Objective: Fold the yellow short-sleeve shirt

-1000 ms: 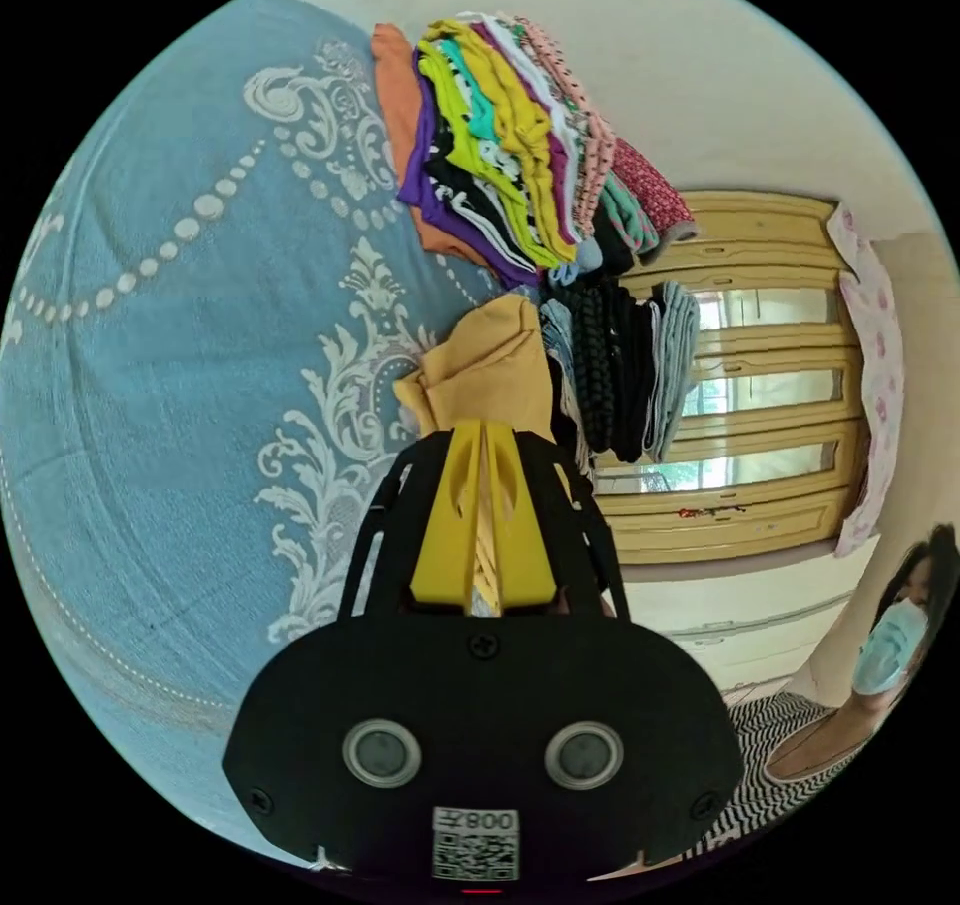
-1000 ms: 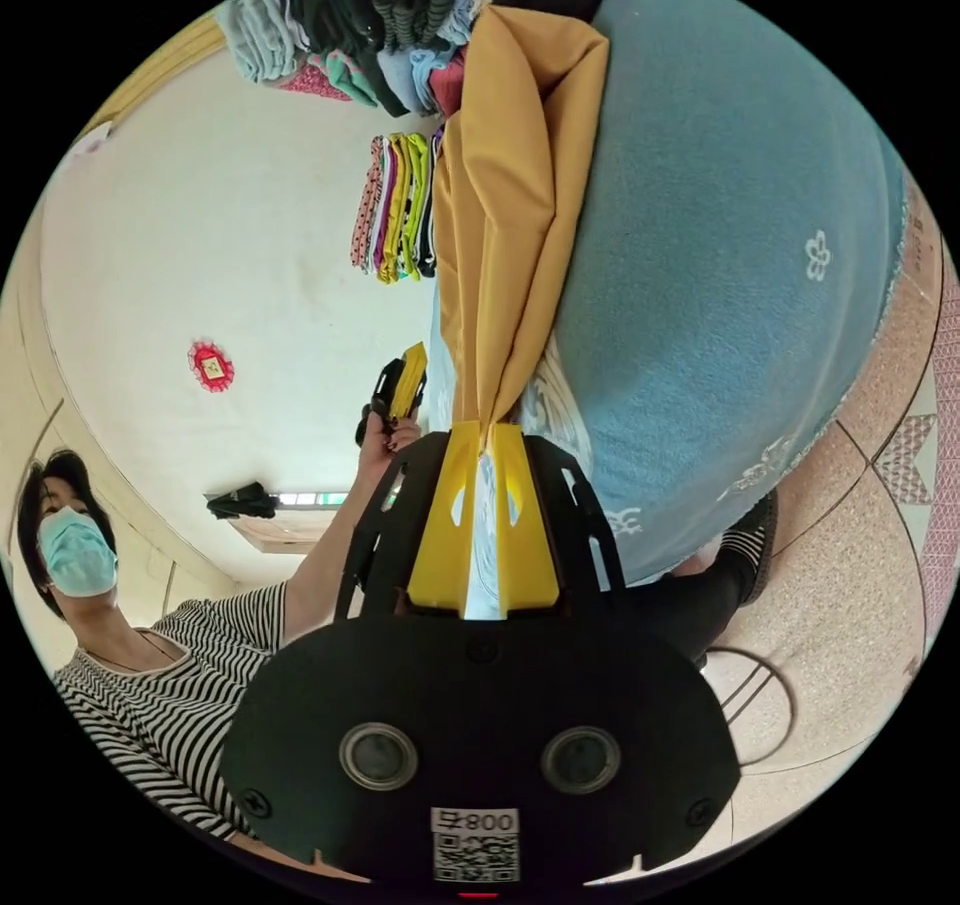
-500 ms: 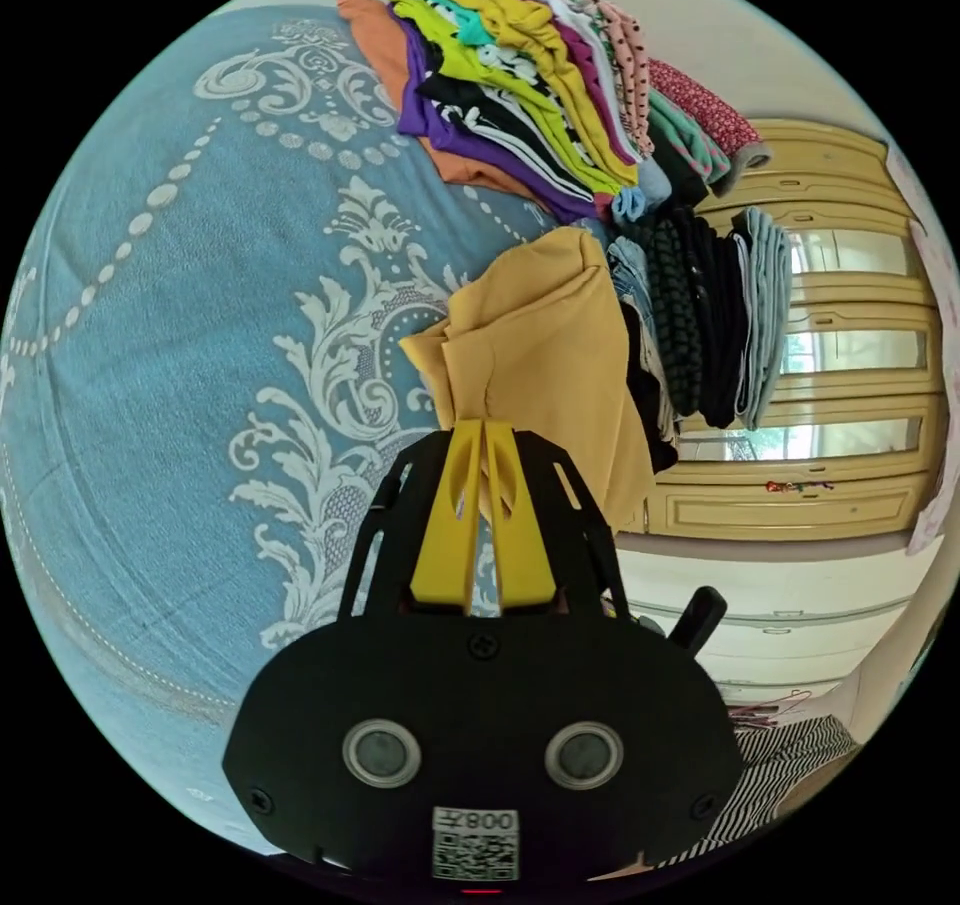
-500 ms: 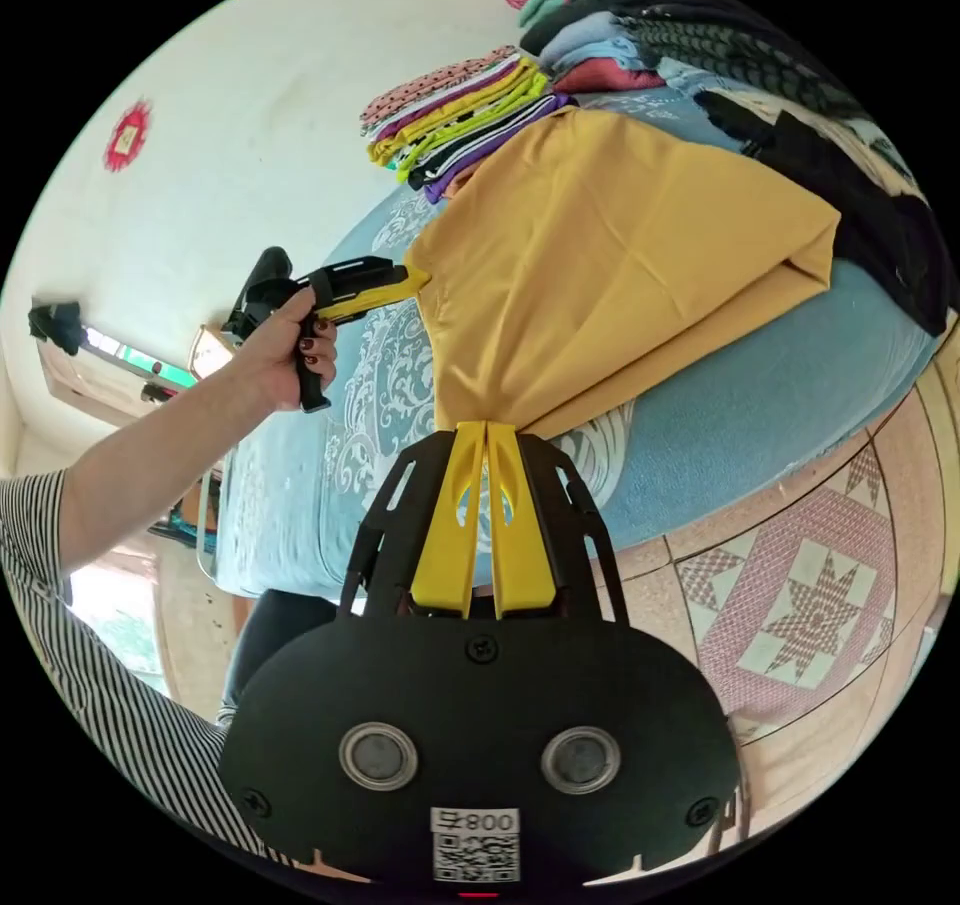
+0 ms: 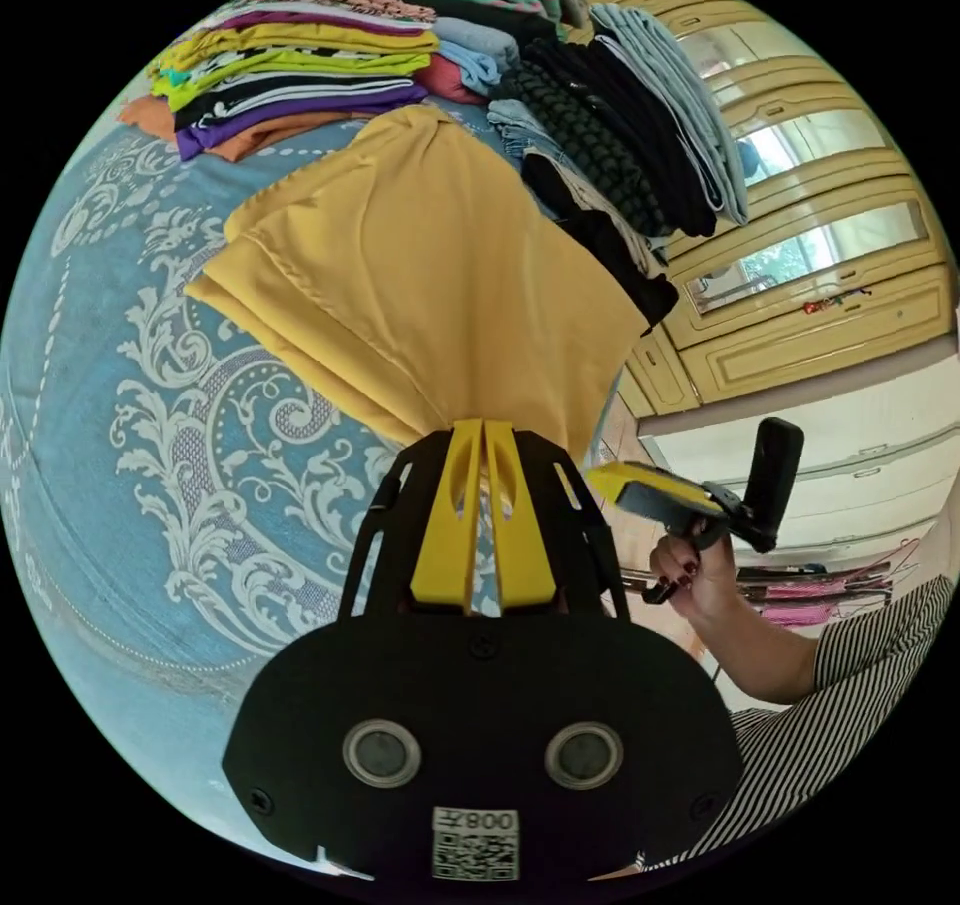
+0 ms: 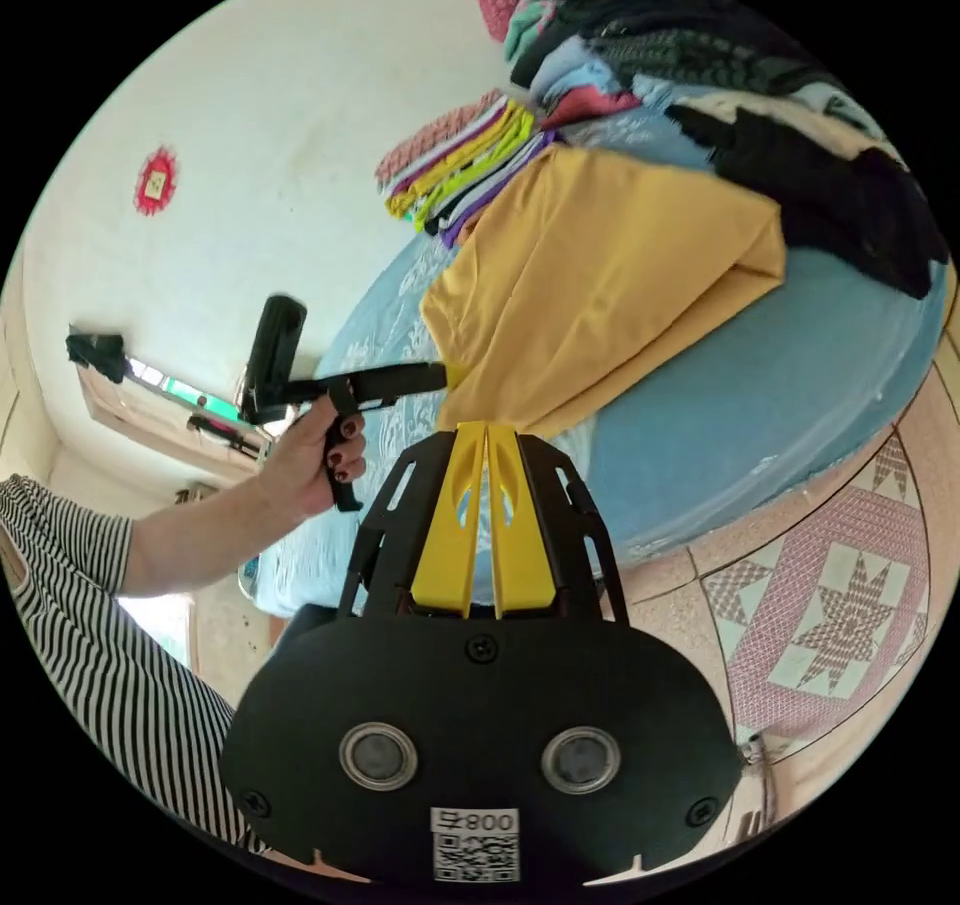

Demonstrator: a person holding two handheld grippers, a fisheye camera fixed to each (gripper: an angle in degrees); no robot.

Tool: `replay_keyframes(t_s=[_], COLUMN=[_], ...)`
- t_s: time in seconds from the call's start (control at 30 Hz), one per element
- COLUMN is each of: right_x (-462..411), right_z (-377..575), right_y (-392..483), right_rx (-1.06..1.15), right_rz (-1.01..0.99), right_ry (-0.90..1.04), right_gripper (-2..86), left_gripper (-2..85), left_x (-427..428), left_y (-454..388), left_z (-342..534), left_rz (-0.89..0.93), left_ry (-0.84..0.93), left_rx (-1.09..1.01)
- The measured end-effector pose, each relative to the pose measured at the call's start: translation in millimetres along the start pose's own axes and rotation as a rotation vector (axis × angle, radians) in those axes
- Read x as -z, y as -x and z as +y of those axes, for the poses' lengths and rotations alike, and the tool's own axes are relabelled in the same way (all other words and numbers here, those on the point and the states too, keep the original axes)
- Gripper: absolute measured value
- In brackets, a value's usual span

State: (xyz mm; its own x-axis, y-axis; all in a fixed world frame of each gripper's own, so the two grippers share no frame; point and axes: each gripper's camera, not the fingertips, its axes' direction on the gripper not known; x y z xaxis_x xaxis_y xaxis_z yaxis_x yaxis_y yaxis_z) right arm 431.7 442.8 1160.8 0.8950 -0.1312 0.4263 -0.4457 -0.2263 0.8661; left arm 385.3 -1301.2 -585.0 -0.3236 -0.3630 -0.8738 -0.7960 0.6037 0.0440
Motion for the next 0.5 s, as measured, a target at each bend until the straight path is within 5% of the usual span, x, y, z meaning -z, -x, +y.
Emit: replay_keyframes(t_s=[0.23,0.37,0.5], right_x=[50,11,6], right_z=[-88,-124,-143], right_y=[-24,-51,-35], right_rx=[-0.03,-0.111,-0.065], right_rz=[0.288,0.439,0.465], right_ry=[-0.178,0.042,0.029], right_gripper=[0.1,0.1,0.1], left_gripper=[0.3,0.2,0.2], left_x=[2,-18,-8], left_y=[-79,-95,-102], left_z=[12,26,32], left_rz=[-0.046,-0.128,-0.107], left_ry=[0.043,0.124,0.139], left_rx=[-0.196,-0.235,-0.199])
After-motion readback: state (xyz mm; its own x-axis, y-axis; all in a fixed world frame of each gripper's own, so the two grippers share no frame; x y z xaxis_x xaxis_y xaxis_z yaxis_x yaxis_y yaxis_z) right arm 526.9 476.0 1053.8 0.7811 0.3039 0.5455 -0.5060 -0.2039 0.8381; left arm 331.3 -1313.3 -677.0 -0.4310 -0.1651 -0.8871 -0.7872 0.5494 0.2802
